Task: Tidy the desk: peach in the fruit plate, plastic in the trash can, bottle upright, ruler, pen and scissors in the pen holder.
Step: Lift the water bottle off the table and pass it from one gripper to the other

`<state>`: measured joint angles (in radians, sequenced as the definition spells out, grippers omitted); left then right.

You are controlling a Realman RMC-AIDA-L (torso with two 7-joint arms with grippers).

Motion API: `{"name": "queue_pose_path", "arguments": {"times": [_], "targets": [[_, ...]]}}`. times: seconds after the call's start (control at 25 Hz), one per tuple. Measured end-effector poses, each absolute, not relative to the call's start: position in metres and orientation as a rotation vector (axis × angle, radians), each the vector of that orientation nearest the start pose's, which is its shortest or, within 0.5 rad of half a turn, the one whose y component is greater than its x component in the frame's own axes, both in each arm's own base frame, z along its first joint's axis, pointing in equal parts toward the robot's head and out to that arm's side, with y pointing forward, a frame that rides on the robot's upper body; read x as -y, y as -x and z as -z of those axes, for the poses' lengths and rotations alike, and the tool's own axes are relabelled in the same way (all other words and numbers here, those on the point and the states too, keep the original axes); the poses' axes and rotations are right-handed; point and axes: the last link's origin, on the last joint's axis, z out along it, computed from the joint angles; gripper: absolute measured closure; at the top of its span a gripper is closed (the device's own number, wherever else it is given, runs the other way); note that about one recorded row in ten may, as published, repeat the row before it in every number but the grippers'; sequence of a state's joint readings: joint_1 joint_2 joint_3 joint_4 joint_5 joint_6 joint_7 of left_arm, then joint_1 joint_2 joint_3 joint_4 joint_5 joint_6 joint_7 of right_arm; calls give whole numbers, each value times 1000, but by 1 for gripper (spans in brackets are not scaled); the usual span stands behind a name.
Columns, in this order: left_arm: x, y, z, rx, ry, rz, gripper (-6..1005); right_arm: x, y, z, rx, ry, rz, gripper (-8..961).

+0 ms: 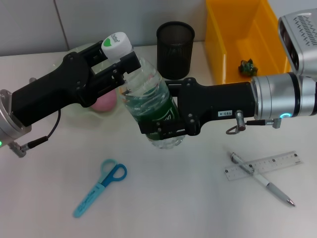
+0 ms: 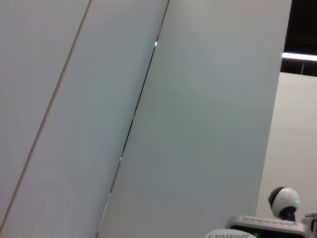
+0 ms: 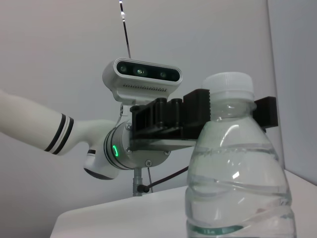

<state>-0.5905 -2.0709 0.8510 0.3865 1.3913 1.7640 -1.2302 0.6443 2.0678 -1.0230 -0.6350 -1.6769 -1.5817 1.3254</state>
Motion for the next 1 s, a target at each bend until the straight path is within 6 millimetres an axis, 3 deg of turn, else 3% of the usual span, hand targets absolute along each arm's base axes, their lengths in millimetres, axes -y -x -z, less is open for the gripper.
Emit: {"name": "queue_pose_path", "arguments": {"times": [0.48,1.0], "targets": [[-325,196,-3,478,2513,1537,444,-346,-178,23,-259,2912,-928,189],[-325,196,-2,486,2516,1542,565,-345,-177,23,-258,2913,-931,189]]}}
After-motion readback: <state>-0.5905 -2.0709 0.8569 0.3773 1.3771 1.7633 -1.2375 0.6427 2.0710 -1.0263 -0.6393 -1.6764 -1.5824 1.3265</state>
